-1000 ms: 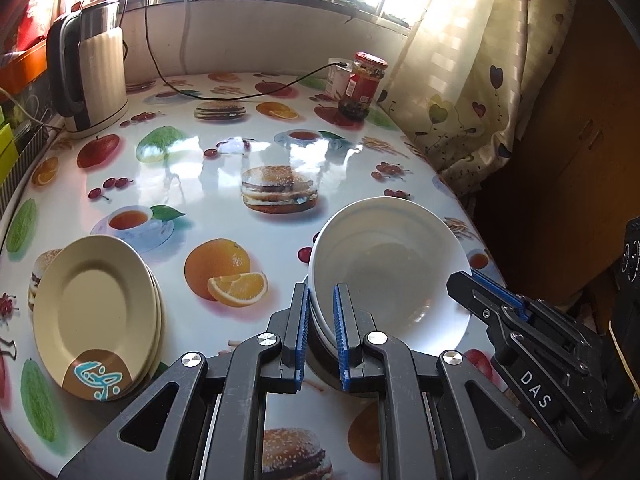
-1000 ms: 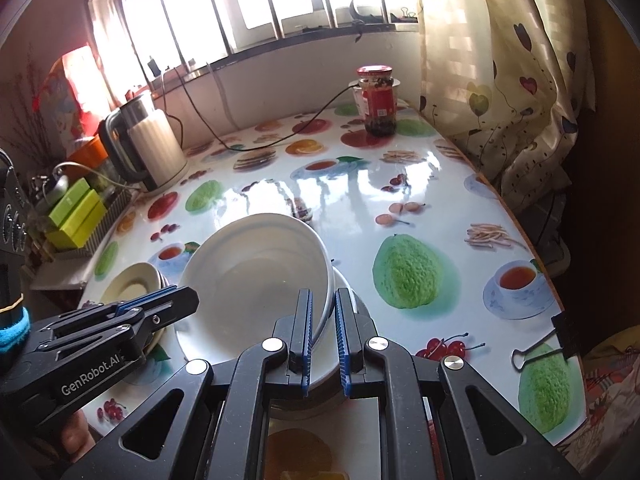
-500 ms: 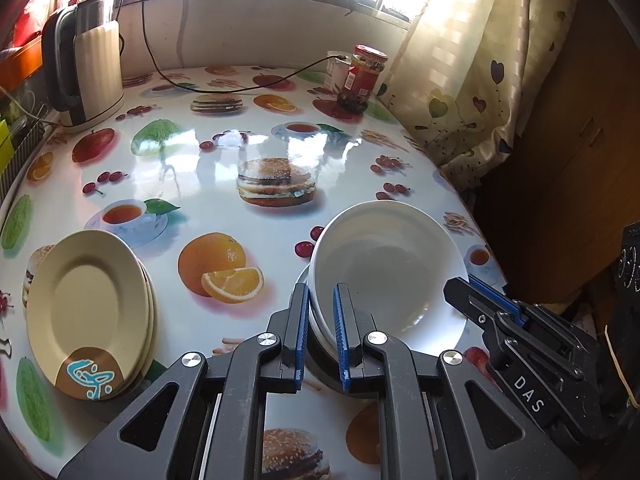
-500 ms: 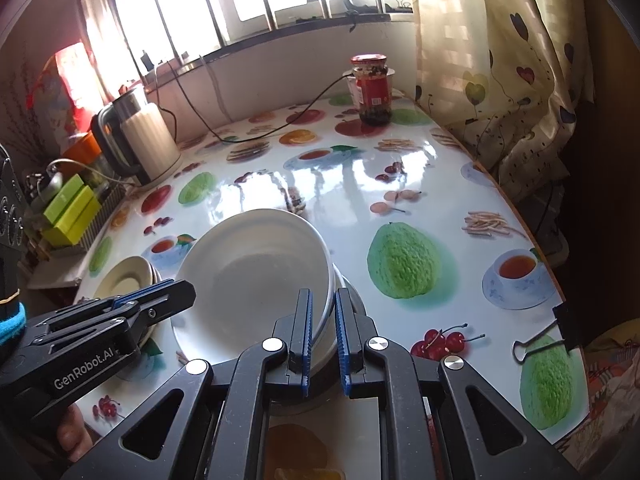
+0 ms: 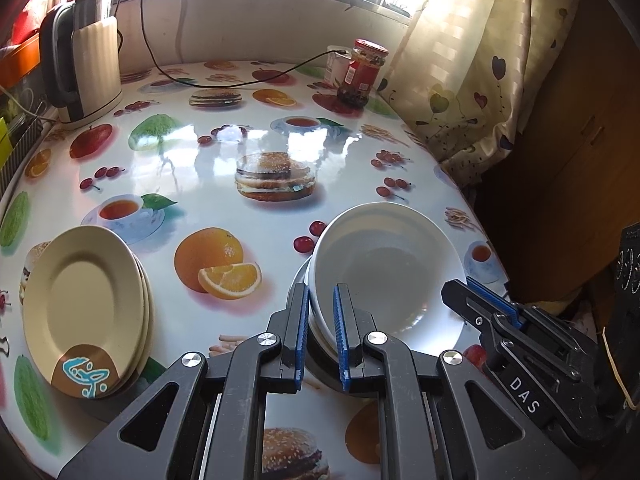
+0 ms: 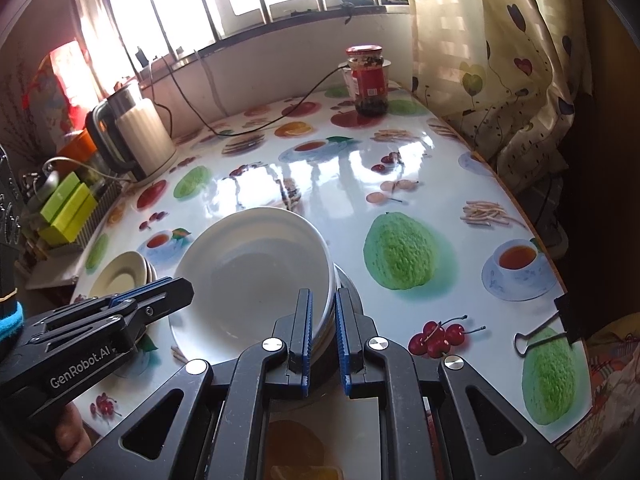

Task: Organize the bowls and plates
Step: 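Lower the striped bowl into the white bowl inside the steel bowl, then close both tools on the rims of the nested bowl stack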

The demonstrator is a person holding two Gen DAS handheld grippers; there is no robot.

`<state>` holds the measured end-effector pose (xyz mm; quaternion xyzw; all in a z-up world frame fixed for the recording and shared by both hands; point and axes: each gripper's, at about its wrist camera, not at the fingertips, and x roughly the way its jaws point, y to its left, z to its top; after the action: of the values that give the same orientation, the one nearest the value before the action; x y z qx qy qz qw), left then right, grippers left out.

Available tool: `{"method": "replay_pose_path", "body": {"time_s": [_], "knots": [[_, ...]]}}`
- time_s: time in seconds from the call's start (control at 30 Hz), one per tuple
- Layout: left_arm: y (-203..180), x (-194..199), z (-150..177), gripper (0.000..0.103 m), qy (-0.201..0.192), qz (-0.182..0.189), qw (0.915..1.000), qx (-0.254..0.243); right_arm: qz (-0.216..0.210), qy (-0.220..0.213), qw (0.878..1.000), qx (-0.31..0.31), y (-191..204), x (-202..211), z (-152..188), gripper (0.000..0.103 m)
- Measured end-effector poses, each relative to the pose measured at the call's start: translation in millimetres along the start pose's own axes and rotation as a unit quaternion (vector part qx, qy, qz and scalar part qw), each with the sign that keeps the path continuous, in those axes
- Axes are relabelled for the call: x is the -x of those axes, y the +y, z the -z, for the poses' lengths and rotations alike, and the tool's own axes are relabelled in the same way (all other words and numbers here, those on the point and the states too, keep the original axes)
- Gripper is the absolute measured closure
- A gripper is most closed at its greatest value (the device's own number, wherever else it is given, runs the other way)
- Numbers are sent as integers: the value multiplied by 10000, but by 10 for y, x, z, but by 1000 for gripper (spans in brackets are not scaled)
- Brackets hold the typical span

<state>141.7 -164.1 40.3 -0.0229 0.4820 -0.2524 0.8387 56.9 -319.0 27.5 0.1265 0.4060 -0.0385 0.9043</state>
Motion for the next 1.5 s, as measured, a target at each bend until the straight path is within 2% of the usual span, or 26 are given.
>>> {"method": "replay_pose_path", "body": {"time_s": [0.73,0.83,0.97,1.1,1.23,1.5], "knots": [[-7,-24,1,90,-44,-46,10000,-36,-28,-21,10000,-31,-35,-11,19,89],[14,-21,13,86,-59,-48,10000,-30,-17,-68,9999,-95,-62,-1,15,89],[27,3,18,81,-138,-119,9998,-50,-5,-67,9999,-140,-82,0,27,82],[45,12,28,76,-152,-123,9998,-38,-5,-68,9999,-144,-82,3,28,79],[43,33,36,68,-204,-140,9997,-67,-18,-105,9998,-153,-83,17,30,74],[36,93,48,62,-301,-114,9994,-112,-25,-212,9995,-228,-83,75,35,65]]}}
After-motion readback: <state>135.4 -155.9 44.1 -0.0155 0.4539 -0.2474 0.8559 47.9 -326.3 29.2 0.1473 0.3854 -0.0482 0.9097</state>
